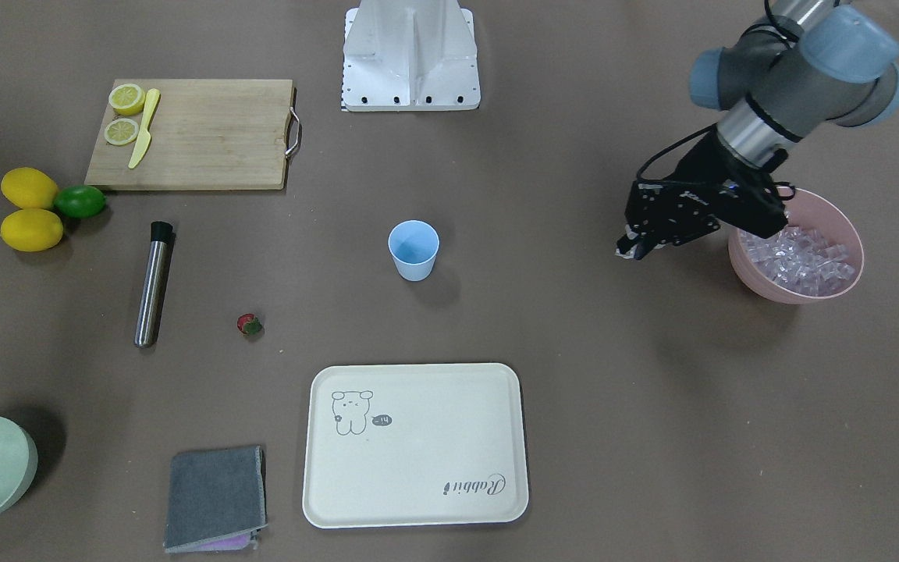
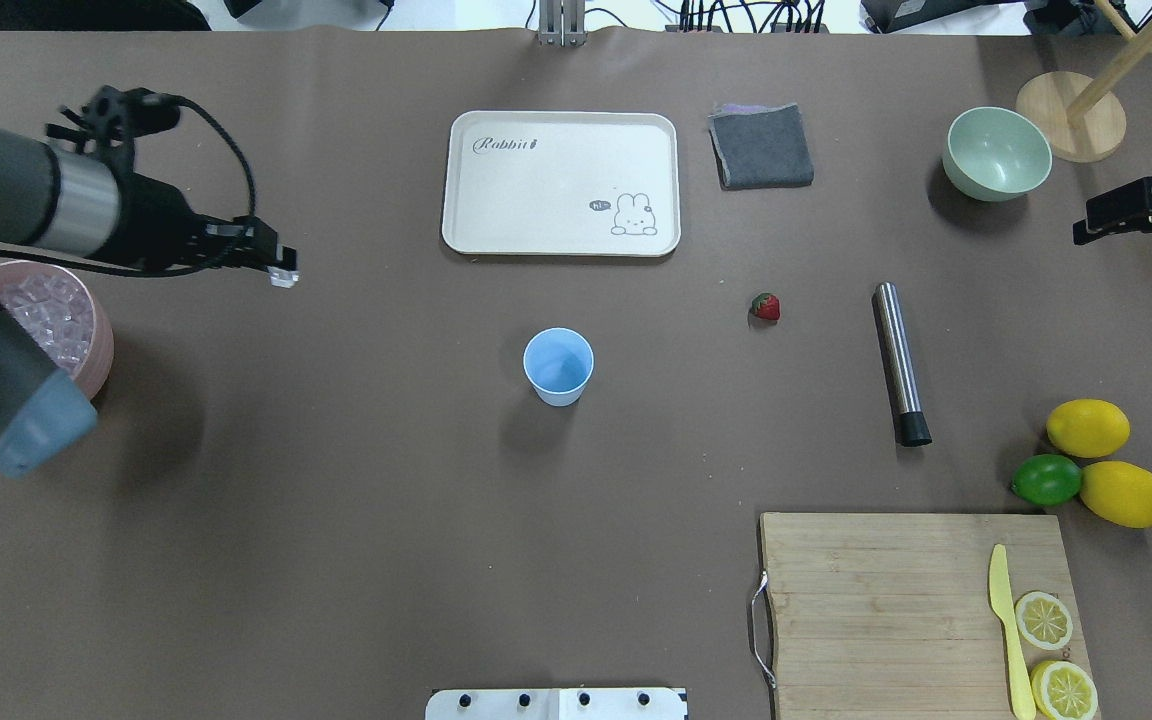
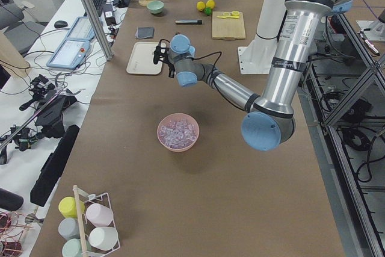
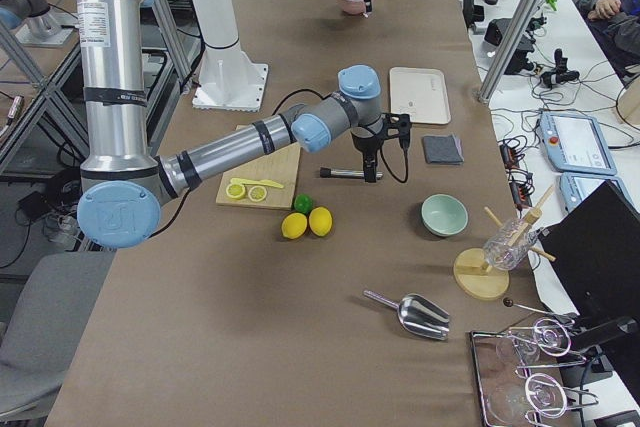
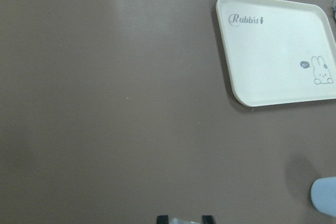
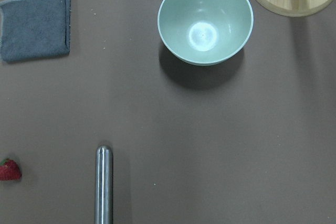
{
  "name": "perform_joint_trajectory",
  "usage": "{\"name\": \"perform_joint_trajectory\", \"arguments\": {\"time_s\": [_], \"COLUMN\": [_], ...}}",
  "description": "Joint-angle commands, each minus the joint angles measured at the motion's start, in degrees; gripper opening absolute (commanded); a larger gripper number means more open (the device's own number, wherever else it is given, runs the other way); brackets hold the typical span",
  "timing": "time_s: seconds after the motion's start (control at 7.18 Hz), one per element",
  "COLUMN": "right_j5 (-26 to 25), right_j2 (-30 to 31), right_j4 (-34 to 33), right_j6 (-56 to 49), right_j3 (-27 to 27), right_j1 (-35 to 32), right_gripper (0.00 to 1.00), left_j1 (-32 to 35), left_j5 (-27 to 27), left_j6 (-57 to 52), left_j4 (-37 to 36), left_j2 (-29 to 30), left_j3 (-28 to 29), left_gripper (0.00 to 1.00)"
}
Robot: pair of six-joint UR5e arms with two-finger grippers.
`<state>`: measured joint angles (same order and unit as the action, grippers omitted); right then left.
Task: Mash ice and strawberries in cup
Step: 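Carry the ice with the left gripper over the light-blue cup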
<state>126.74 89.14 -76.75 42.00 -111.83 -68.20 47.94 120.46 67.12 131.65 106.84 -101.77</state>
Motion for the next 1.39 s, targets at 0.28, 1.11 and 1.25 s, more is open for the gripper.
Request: {"name": "perform_joint_trajectory", "arguments": {"time_s": [0.28,1.11,1.25], "right_j5": [-0.7,0.0,0.0], "right_j2": [0.7,1.0,1.0], "right_j4": [-0.1,-0.2,-0.2], "right_j6": [-0.3,0.3,0.4], "right_j3": [1.0,2.7,2.6], "right_j1": [0.0,0.0,0.0], "right_gripper": [1.00,1.00,1.00], "left_j1": [-16.9,-26.1,-26.1], "left_j5": [-20.8,-36.1,-36.1], "left_j6": [9.1,11.7,11.7], "left_j4": [-6.2,-6.1,-6.1], "left_j2": [12.8,17.0,17.0], "left_j3": [0.5,4.2,4.1], "left_gripper": [0.00,0.00,0.00]}}
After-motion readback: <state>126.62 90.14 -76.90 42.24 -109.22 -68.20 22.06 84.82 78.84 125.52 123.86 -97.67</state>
